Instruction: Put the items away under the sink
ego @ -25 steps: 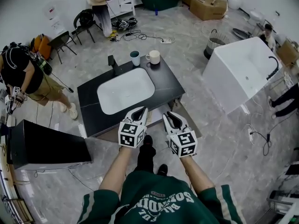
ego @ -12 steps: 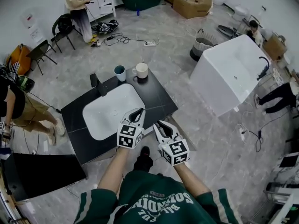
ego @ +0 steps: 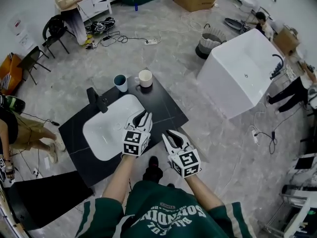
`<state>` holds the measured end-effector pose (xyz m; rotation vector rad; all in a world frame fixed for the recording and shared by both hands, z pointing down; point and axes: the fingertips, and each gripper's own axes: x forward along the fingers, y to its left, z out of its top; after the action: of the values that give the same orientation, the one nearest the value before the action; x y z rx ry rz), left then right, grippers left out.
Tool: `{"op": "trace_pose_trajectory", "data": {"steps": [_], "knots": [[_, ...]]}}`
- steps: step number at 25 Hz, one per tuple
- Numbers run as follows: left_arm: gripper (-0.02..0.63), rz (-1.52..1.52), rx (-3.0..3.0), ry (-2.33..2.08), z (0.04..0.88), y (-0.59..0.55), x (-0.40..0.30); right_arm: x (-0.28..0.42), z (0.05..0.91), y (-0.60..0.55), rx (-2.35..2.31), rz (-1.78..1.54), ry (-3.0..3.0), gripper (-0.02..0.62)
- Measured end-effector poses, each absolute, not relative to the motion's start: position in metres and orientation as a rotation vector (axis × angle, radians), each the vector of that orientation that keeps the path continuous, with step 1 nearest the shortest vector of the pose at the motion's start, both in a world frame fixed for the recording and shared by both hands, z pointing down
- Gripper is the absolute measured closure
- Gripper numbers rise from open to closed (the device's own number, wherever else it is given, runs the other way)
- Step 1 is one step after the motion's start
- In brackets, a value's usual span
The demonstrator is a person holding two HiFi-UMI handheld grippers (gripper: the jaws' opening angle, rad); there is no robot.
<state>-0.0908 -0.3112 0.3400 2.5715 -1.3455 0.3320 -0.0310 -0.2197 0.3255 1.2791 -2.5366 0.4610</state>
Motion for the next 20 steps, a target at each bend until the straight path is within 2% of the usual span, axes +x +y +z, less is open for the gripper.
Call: {"op": "trace_pose_trajectory", "data": {"steps": [10,16,20], "knots": [[0.325,0.348,2.560,-1.339,0.358,-0.382,-0.095,-0.035,0.331,-0.252,1.298,0.476,-2.520,0.518],[0.215,0.342,2.534,-1.405,0.381,-0.430,-0.100,-0.030,0.341,-0.268,1.300,0.487,-2.488,0.518],[0.193,0.333,2.483,-1.463,0.398,-0.464,-0.110,-0.024,0.353,-0.279,1.321,0.512,-2.472,0.518]]}}
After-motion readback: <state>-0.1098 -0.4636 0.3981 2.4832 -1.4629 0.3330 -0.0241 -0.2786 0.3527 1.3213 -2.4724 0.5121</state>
